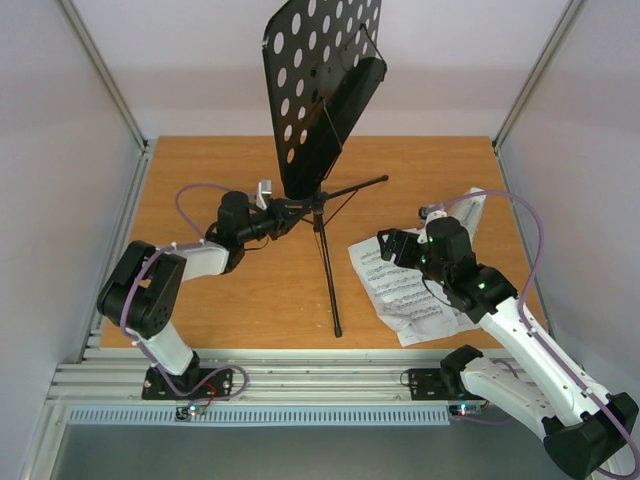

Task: Pack up the instrument practice props
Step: Unscrew the knob on the music stand, then place the music stand at the center of the board.

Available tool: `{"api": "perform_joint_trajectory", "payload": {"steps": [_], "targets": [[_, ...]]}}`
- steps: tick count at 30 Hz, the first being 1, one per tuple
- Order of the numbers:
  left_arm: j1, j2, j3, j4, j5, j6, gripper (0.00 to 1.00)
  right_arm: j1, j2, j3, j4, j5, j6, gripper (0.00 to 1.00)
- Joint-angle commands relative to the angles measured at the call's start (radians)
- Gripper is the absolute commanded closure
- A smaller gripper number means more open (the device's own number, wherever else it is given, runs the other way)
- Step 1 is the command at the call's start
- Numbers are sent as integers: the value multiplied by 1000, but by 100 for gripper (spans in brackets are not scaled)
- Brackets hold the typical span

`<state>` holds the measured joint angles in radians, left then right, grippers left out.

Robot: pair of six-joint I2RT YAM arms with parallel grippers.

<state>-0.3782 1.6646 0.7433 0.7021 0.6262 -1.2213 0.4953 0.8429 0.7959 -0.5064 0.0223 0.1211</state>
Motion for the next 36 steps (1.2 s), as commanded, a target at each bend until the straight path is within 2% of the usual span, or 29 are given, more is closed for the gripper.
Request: {"api": "perform_joint_trajectory", "payload": {"steps": [1, 4, 7, 13, 17, 23, 28, 33, 36], "targets": [[-5, 71, -16, 41, 57, -112, 83, -6, -11, 37, -34, 11, -31, 9], [-5, 66, -10, 28, 54, -105, 82, -6, -15, 37, -36, 13, -35, 9], [0, 41, -10, 1, 47, -81, 77, -6, -17, 36, -31, 10, -54, 9], [24, -79, -9, -176, 15, 68, 32, -6, -100, -4, 107, -92, -145, 9], [26, -216, 20, -392, -55, 261, 18, -6, -80, 5, 246, -249, -185, 10], [26, -416, -6, -586, -142, 486, 15, -6, 125, 49, 495, -400, -266, 18], [16, -540, -62, -641, -76, 606, 16, -6, 301, 87, 757, -470, -336, 22], [12, -624, -109, -697, -71, 681, 17, -5, 501, 234, 764, -477, -425, 28], [-13, -641, -132, -697, -57, 702, 18, -4, 568, 284, 782, -491, -447, 29]]}}
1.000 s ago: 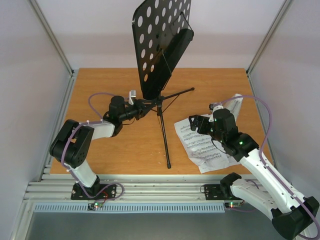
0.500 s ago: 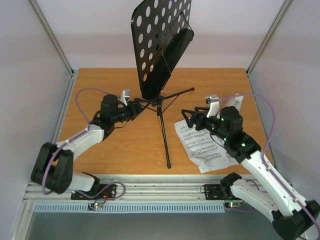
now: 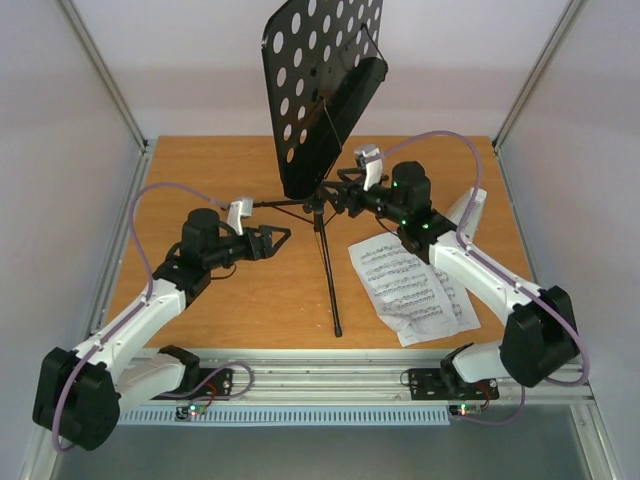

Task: Pack up the instrument practice props
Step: Place the music stand at the center of the board.

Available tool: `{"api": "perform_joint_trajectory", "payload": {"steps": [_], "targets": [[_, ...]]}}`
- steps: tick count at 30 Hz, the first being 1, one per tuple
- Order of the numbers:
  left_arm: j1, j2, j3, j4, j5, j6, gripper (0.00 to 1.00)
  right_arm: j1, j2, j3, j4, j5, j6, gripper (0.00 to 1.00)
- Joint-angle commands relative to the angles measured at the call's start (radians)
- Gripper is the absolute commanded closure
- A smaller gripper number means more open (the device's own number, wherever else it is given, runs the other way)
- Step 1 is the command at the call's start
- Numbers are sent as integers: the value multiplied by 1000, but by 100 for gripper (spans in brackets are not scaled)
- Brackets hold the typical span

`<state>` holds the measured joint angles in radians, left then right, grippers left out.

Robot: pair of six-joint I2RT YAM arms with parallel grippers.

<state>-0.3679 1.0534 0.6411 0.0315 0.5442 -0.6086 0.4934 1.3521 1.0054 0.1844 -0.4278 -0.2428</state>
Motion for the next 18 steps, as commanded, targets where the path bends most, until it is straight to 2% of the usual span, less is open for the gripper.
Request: {"api": "perform_joint_trajectory", "payload": {"steps": [1, 5, 13, 18], "targets": [[-38, -29, -36, -22, 25, 99, 19, -3, 83, 92, 91, -49, -88, 30], [-75, -17, -70, 22, 9, 122, 21, -1, 160, 169, 83, -88, -101, 36], [-86, 30, -110, 102, 12, 83, 23, 8, 277, 289, 62, -153, -137, 56], [-88, 29, -125, 106, 1, 85, 23, 9, 291, 297, 58, -133, -170, 81]]}}
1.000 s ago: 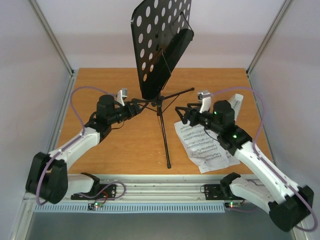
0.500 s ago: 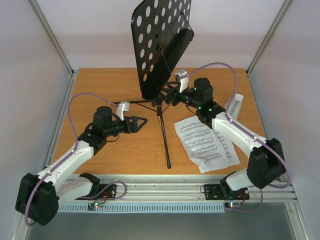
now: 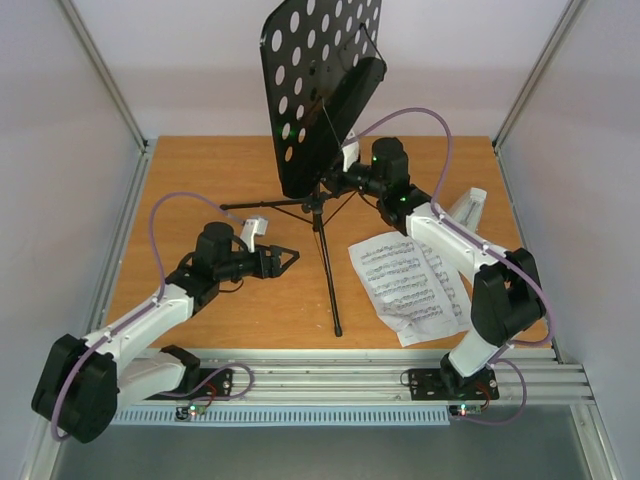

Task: Pack up the instrument practice props
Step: Place the music stand at the center of the board.

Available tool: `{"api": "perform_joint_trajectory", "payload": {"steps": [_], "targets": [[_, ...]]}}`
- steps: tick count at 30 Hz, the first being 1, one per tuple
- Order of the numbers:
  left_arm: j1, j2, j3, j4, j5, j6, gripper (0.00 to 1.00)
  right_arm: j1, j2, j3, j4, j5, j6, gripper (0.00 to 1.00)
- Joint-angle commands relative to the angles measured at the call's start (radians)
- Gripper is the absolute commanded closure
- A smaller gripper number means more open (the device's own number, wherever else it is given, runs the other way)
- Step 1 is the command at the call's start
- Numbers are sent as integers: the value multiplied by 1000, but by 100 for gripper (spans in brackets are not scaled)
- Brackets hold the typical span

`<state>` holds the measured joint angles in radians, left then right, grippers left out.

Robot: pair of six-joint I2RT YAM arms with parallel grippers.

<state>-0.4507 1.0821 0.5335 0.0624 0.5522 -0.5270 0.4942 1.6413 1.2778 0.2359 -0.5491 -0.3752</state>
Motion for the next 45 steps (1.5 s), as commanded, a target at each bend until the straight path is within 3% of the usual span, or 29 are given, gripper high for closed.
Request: {"api": "perform_joint_trajectory", "payload": {"steps": [1, 6, 20, 30, 39, 45], "targets": [[-5, -1, -19, 75, -8, 5, 23, 9, -1, 21, 8, -10, -42, 84], [-5, -35, -17, 35, -44, 34, 22, 10, -15, 17, 11, -5, -62, 99], [-3, -183, -27, 0, -15, 20, 20, 116, -114, 107, -41, 321, -57, 99], [-64, -201, -6, -88, -91, 28, 22, 250, -123, 236, -173, 599, -52, 99], [-125, -213, 36, -269, -329, 97, 22, 313, -114, 348, -286, 709, -63, 99], [-168, -160, 58, -169, -255, 65, 21, 341, -114, 385, -296, 770, -66, 99]]}}
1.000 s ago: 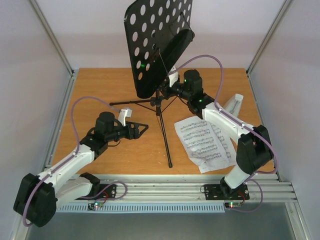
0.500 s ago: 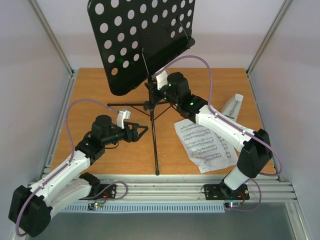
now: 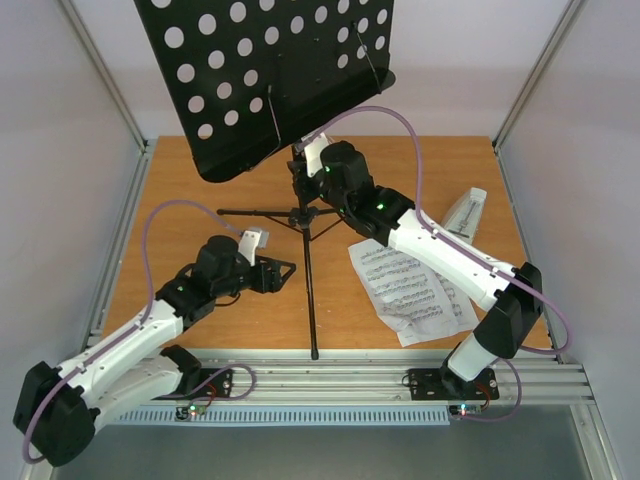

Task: Pack up the instrument practice props
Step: Place the music stand at the center of the board.

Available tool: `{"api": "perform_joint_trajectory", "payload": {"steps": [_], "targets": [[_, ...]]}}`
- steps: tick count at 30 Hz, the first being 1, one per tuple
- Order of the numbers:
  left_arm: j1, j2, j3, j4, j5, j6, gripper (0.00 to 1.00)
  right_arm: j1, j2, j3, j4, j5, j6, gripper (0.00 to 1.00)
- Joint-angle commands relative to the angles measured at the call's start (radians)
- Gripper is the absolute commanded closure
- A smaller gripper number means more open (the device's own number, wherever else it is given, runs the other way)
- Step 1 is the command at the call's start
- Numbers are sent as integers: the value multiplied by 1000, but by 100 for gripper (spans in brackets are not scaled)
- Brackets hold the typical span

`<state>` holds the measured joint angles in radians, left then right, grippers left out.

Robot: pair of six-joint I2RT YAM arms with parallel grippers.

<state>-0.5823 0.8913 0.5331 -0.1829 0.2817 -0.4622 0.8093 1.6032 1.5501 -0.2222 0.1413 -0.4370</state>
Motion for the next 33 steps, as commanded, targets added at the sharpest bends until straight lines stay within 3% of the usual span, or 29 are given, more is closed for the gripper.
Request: {"api": "perform_joint_trajectory", "payload": {"steps": [1, 8, 14, 18, 22, 29, 33], "targets": [[-55, 42, 73, 85, 15, 0, 21, 28, -74, 120, 158, 79, -1, 99], [-131, 170, 118, 118, -83, 22, 24, 28, -81, 90, 159, 80, 22, 99], [-158, 281, 155, 159, -176, 45, 40, 28, -92, 71, 164, 79, 26, 99], [-185, 324, 166, 207, -207, 48, 58, 28, -89, 71, 164, 86, 19, 99], [-222, 339, 172, 207, -270, 57, 66, 28, -85, 69, 164, 94, 15, 99], [-242, 397, 218, 134, -348, 39, 73, 28, -84, 61, 172, 96, 21, 99], [-268, 399, 228, 101, -453, 13, 67, 28, -89, 62, 172, 95, 22, 99]]}}
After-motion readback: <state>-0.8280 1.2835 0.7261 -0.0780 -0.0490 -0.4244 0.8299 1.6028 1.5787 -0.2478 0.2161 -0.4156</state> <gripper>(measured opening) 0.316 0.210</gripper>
